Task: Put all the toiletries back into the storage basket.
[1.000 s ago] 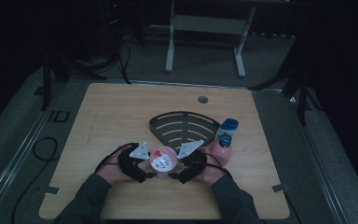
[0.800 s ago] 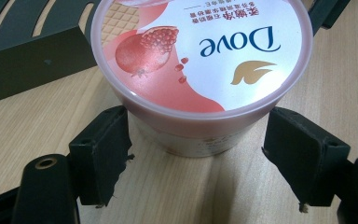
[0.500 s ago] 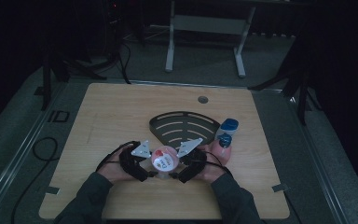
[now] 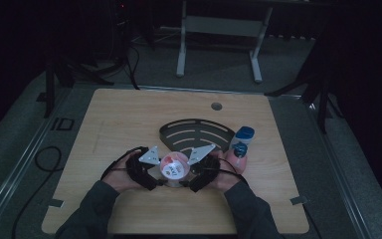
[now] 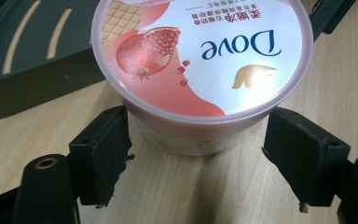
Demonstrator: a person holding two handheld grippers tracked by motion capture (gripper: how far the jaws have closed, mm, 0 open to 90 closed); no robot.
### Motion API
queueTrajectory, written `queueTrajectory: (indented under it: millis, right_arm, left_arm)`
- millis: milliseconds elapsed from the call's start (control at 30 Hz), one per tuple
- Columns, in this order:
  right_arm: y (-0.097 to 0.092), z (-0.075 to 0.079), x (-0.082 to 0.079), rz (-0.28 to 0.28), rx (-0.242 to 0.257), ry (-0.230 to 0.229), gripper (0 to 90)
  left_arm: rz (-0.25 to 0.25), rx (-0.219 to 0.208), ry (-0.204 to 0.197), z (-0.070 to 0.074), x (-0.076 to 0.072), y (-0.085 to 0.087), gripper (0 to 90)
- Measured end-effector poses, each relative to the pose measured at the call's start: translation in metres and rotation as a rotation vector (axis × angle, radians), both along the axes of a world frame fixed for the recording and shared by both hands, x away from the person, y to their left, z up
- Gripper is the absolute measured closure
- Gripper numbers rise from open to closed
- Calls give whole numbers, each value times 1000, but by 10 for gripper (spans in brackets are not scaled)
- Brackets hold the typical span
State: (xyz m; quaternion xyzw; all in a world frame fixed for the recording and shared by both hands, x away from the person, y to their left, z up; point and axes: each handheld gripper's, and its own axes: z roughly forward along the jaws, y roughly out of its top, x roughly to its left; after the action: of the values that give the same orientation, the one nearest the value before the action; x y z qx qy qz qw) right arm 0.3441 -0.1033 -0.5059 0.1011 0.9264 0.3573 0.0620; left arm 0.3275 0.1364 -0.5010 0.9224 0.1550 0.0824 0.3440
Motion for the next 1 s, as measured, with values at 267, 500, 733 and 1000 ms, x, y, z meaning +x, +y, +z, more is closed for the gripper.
queueTrajectory:
  millis: [267,500,733,1000]
  right_arm:
    - [6,8,6,0,2,-5,131]
    - [9,13,12,-1,-2,-20,126]
    - [11,20,19,-10,6,-21,125]
    - [18,29,28,-23,4,-40,122]
  left_arm:
    - [-1,22,-6,9,6,4,228]
    - [-8,29,2,15,14,6,229]
    - [-14,33,-11,24,23,7,228]
    - [-16,42,3,30,36,12,228]
